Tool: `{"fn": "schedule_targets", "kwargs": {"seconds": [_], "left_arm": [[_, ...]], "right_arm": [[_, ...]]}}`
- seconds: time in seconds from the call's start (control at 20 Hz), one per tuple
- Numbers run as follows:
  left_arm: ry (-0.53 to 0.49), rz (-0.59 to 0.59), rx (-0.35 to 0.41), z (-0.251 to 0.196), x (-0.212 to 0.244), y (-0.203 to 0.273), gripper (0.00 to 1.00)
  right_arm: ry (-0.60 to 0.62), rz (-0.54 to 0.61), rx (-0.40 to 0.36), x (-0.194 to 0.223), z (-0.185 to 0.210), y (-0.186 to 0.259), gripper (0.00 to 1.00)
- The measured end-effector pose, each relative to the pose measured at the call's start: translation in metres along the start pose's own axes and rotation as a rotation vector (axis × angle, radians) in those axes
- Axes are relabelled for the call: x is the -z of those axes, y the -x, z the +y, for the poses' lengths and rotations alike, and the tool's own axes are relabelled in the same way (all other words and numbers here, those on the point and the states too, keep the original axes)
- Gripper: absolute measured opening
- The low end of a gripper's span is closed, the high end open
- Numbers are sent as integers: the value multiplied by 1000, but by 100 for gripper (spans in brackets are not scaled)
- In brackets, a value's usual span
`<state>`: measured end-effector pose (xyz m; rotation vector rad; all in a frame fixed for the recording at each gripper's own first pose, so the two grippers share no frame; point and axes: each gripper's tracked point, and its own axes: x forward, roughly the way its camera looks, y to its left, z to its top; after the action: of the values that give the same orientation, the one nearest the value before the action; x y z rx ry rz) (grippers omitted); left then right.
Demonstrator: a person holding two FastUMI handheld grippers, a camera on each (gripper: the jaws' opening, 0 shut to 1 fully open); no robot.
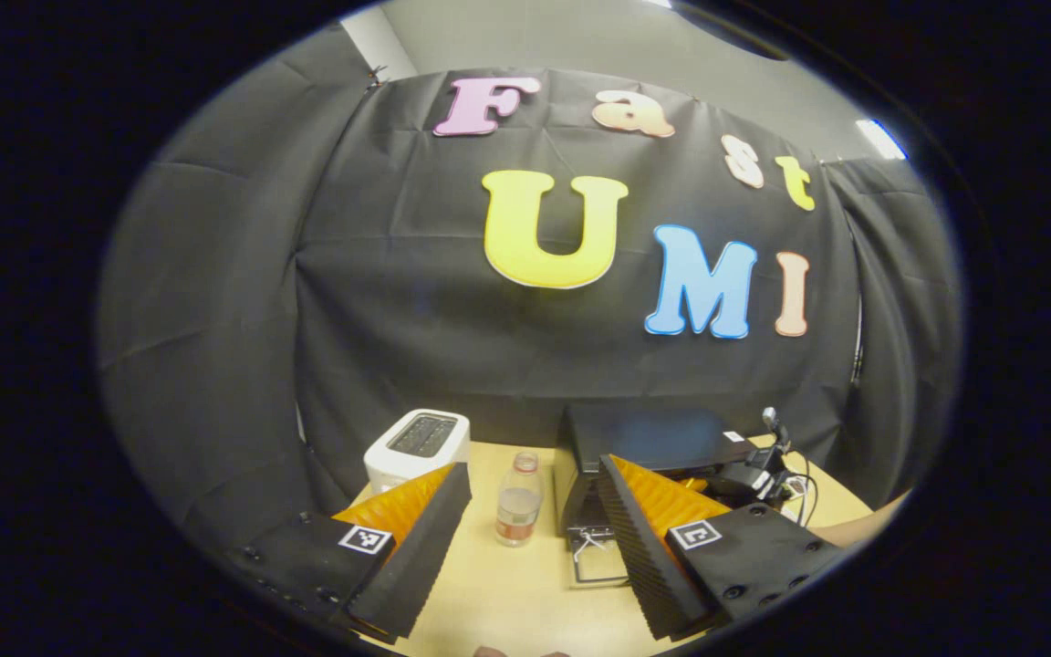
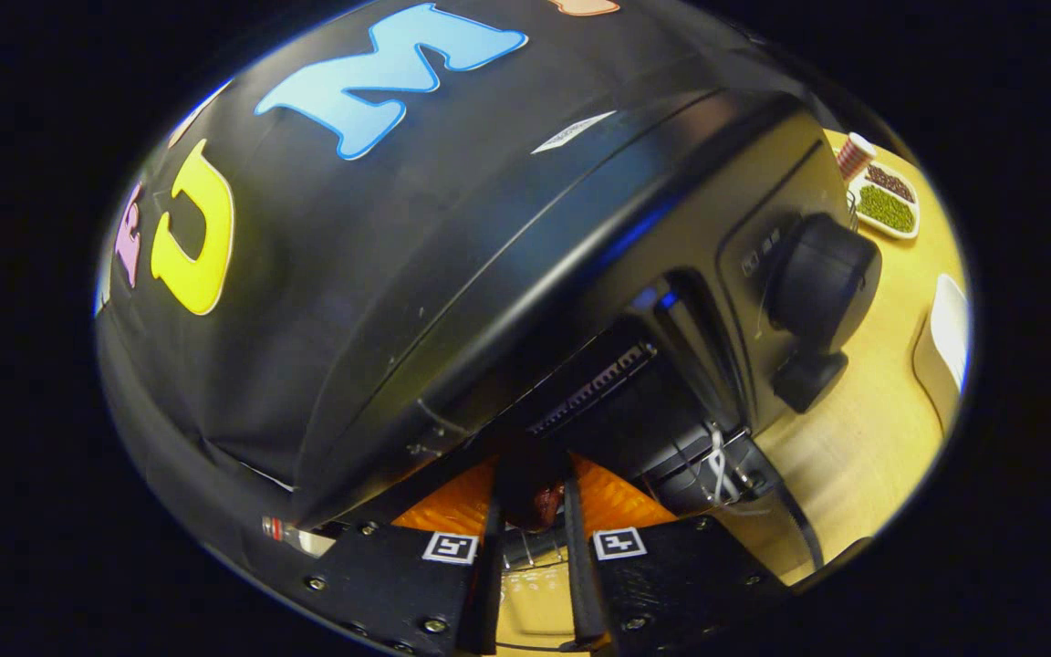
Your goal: Open the electric oven with the left hand, put the food in, and close the electric oven.
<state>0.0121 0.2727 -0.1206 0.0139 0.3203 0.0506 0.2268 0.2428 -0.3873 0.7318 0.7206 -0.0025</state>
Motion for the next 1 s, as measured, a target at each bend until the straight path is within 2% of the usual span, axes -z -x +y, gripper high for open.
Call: {"fn": "schedule_targets", "kwargs": {"seconds": [0.1,0.2,0.25,0.3,0.4,0.45,0.5,0.65,0.7,0.75,0.8,0.85,1.0], "left_arm": [[-27,-10,19,-13,-5,-3,99],[-40,-14,40,-28,-6,-8,99],[-40,-15,52,-36,-5,-10,95],[-38,-14,65,-45,-6,-13,99],[-34,-18,91,-62,-9,-18,95],[-31,-23,104,-72,-10,-21,99],[-28,-29,115,-81,-13,-25,95],[-18,-43,150,-112,-19,-31,95],[-14,-47,160,-122,-21,-32,92],[-11,-51,169,-132,-21,-33,99],[-10,-54,180,-141,-21,-33,95],[-13,-59,185,-150,-21,-32,99],[-14,-97,189,-172,-31,-26,98]], "right_arm": [[98,-33,52,-13,-13,6,37],[181,-52,53,-19,-15,20,45],[225,-55,56,-20,-17,29,48],[265,-58,51,-21,-18,38,50],[336,-65,37,-21,-18,62,50],[365,-71,28,-21,-19,77,50],[393,-83,21,-24,-19,93,50],[436,-135,7,-38,-21,143,50],[459,-166,4,-49,-20,160,50],[486,-205,11,-62,-20,179,50],[512,-247,7,-75,-18,198,50],[536,-291,11,-89,-15,218,50],[581,-426,30,-126,-9,274,49]]}}
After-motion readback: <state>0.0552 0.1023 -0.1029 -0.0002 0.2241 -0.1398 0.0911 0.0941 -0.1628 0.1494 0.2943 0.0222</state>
